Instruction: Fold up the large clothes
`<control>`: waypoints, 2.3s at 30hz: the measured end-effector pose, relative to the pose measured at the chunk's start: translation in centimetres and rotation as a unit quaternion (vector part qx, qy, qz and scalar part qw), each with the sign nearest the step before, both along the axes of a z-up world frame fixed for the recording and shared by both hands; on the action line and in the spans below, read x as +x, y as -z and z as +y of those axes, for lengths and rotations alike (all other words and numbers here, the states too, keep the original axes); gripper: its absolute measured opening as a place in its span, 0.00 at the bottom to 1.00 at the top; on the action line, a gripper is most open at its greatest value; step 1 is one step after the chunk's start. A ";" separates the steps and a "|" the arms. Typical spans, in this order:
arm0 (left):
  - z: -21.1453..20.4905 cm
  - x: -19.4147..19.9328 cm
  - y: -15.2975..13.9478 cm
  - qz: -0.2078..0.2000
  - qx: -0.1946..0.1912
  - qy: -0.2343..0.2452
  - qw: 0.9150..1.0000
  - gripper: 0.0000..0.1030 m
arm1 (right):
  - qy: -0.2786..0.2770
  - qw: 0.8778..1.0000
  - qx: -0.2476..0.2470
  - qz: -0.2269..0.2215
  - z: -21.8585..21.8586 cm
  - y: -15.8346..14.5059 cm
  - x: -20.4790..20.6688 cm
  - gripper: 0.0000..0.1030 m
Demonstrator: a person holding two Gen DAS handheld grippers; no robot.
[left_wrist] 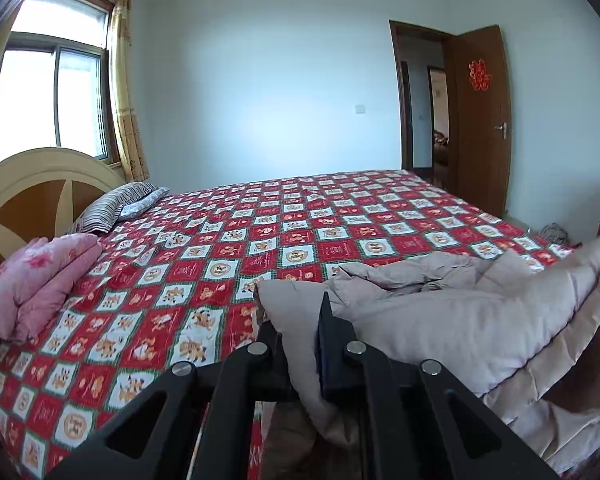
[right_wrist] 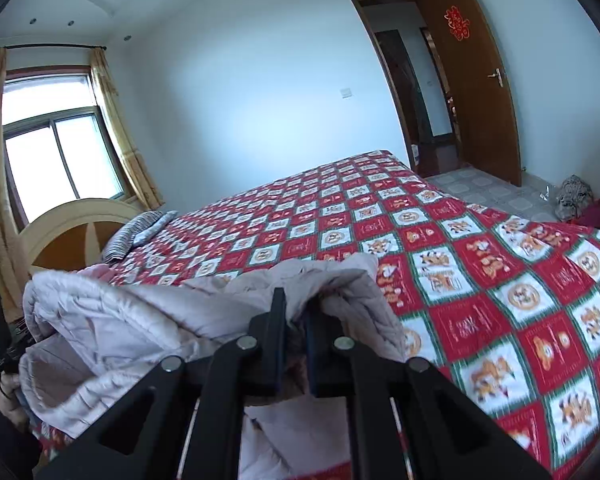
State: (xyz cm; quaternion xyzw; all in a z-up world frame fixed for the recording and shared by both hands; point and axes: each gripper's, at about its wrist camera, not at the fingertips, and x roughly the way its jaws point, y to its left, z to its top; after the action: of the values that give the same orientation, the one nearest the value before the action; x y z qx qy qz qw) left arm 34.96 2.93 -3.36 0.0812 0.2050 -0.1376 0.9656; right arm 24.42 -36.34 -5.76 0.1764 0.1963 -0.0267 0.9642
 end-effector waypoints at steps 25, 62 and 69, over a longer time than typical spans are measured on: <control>-4.4 20.2 6.0 0.129 -0.051 -0.065 0.988 0.31 | 0.093 0.990 -0.024 0.108 -5.4 9.1 20.8 0.35; -12.2 21.1 11.5 0.060 0.163 -0.211 0.962 0.95 | 0.036 0.979 -0.171 0.109 6.9 8.6 23.6 1.00; -9.0 22.8 14.1 0.112 0.078 -0.221 0.966 0.99 | 0.054 0.980 -0.125 0.147 3.6 11.1 26.2 1.00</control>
State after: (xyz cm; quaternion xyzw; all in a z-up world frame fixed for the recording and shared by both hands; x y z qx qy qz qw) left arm 57.79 -6.08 -17.42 0.0929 0.3346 0.0876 0.9337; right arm 50.65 -32.70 -16.88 0.0593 0.3214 -0.1290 0.9363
